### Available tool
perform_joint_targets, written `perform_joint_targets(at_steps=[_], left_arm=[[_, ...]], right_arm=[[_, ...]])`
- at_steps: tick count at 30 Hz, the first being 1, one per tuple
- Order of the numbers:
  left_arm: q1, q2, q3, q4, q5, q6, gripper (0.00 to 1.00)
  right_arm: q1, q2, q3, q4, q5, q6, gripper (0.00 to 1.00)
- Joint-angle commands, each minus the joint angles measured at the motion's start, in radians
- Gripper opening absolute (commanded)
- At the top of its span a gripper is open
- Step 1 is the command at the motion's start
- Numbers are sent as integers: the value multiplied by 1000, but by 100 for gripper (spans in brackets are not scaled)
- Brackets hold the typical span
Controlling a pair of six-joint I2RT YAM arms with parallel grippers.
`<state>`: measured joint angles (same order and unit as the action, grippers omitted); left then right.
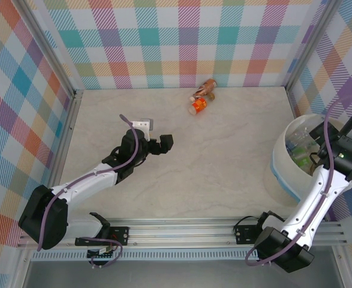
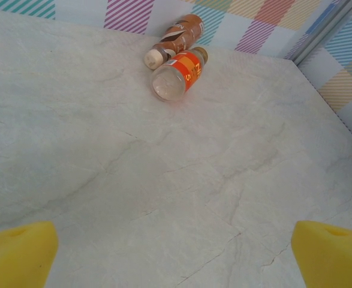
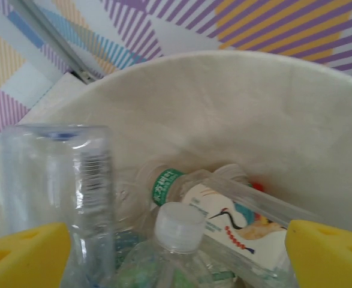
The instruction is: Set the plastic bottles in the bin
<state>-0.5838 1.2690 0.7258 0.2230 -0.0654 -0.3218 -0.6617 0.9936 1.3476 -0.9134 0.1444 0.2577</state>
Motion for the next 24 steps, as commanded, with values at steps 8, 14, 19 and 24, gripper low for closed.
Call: perform_joint_targets(at_steps=[8, 14, 19, 24], left_arm=[[16, 18, 17, -22, -18, 12, 100], [21, 18, 12, -31, -17, 18, 100], [22, 18, 9, -34, -13, 19, 100], [24, 19, 14, -36, -3, 16, 100]], right_arm=[[61, -7, 77, 32, -419, 46, 100], [142, 42, 17, 106, -491, -1, 100], [159, 51, -85, 165, -419, 13, 100], [159, 72, -139, 132, -331, 42, 100]])
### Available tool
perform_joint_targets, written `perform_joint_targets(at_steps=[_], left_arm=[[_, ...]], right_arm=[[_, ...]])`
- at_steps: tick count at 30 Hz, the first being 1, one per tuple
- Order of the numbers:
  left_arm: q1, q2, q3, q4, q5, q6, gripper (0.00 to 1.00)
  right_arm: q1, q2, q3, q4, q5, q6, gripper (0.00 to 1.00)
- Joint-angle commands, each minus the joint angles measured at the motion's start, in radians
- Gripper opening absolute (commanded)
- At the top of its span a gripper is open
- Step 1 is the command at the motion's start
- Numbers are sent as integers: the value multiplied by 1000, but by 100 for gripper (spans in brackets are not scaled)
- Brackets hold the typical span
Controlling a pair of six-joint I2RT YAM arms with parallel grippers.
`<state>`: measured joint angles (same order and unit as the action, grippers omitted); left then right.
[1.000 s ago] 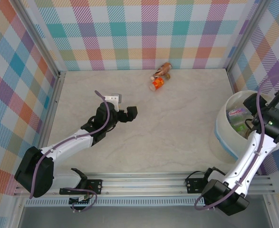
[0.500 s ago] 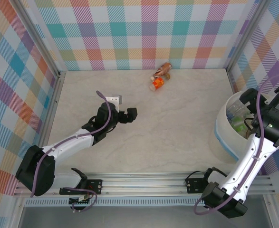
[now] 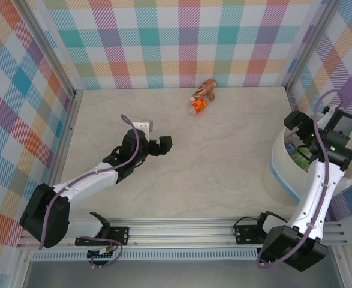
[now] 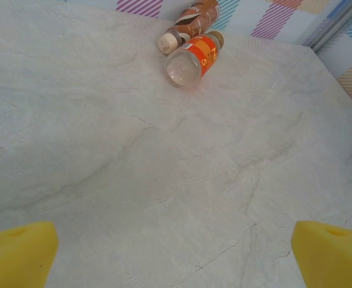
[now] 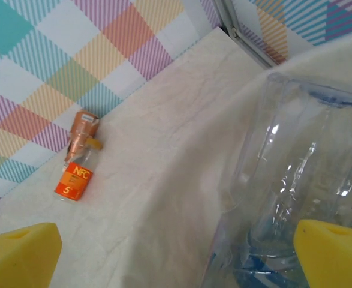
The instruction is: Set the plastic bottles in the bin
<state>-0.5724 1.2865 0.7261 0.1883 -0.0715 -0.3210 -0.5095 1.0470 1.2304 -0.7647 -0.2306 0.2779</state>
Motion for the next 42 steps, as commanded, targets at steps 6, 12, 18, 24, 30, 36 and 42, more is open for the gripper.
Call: perform_joint_targets(at_steps=[6, 12, 18, 24, 30, 36, 42], left_arm=[[13, 1, 20, -12, 6, 16, 100], [13, 20, 28, -7, 10, 2, 100], [14, 19, 34, -12, -2, -3, 100], [21, 1, 35, -48, -31, -28, 100], [48, -9, 36, -101, -27, -86, 100], [78, -36, 12, -99, -3, -111, 100], [95, -50, 0, -111, 26, -142, 100]], right_arm=[[6, -23, 111, -90, 10, 37, 100], [61, -50, 247, -89, -241, 90, 100], [314, -14, 270, -35, -255, 112, 100], [605, 126, 275, 39, -90, 97, 100], [819, 354, 318, 102, 141, 103, 100], [872, 564, 351, 198, 197, 151, 100], [914, 807, 461, 212, 303, 176, 100]])
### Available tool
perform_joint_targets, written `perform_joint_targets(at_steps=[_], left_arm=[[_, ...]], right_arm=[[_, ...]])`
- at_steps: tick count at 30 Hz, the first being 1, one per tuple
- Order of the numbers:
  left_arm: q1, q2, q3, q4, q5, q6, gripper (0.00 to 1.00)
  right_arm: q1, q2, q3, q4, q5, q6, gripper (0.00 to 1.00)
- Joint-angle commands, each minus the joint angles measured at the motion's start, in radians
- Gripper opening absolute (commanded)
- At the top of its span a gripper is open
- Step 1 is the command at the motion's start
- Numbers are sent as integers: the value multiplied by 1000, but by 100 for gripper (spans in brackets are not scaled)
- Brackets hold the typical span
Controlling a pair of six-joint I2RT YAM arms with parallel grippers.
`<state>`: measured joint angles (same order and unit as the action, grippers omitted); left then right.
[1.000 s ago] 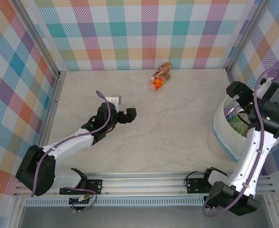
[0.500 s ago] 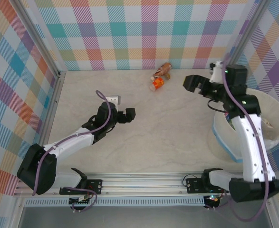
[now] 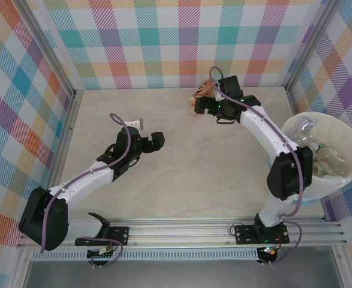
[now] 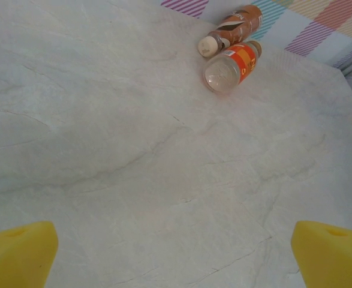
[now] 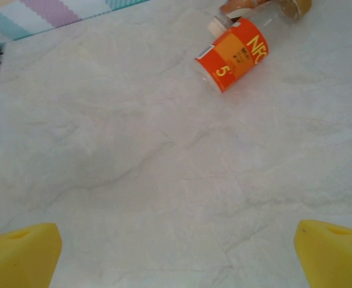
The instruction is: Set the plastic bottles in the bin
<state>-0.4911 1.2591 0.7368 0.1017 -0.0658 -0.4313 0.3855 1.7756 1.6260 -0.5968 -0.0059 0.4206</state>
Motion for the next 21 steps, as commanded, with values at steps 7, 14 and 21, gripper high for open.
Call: perform_joint_targets(at_steps=[7, 14, 21], left_arm=[[23, -48, -35, -18, 5, -51, 100], [34, -58, -66, 11, -19, -51, 100], [42, -62, -78, 18, -28, -50, 100]], right_arm=[[23, 353, 278, 13, 201, 84, 100], [23, 584, 520, -2, 228, 222, 100], [36, 897, 966, -206, 292, 285, 100]])
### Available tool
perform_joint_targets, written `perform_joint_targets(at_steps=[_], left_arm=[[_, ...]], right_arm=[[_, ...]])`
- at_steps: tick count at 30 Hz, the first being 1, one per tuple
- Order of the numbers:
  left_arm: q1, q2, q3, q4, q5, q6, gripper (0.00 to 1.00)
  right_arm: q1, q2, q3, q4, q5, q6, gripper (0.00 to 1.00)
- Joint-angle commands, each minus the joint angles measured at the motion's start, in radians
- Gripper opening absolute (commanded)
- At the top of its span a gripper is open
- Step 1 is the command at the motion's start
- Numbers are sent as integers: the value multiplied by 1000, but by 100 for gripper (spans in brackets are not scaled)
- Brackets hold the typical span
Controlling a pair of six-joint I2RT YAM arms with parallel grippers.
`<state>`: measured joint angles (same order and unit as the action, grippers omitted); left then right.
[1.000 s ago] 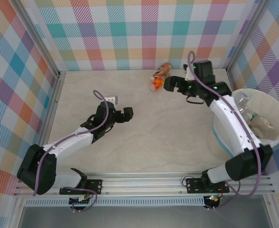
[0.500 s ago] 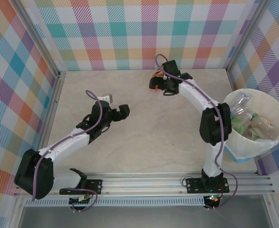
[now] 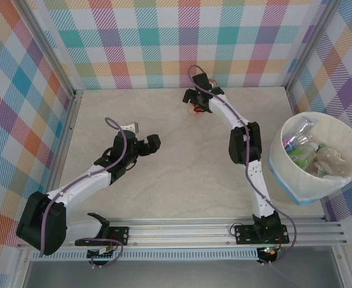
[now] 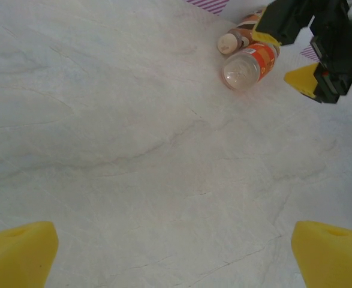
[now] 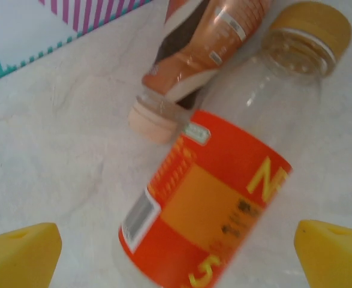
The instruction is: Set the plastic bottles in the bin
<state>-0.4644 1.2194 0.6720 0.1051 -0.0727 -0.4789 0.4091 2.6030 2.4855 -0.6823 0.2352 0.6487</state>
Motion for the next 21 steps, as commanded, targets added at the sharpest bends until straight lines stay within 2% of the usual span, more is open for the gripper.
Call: perform_joint_targets(at_steps=[1, 7, 10, 12, 15, 21], left_arm=[[18, -24, -15, 13, -24, 1, 100], [29, -42, -32, 19, -38, 17, 100], [33, -44, -36, 25, -38, 17, 100], [33, -43, -40, 29, -38, 16, 100], [33, -43, -46, 37, -36, 9, 100], [35, -54, -46, 35, -33, 11, 100]], right_arm=[[13, 92, 130, -137, 63, 68, 100], [13, 113, 135, -174, 89, 88, 98], [13, 105, 130, -179, 102, 61, 90], [11, 104, 124, -180, 95, 43, 77], [14, 79, 82, -149, 85, -2, 67], [16, -124, -173, 29, 80, -105, 56]])
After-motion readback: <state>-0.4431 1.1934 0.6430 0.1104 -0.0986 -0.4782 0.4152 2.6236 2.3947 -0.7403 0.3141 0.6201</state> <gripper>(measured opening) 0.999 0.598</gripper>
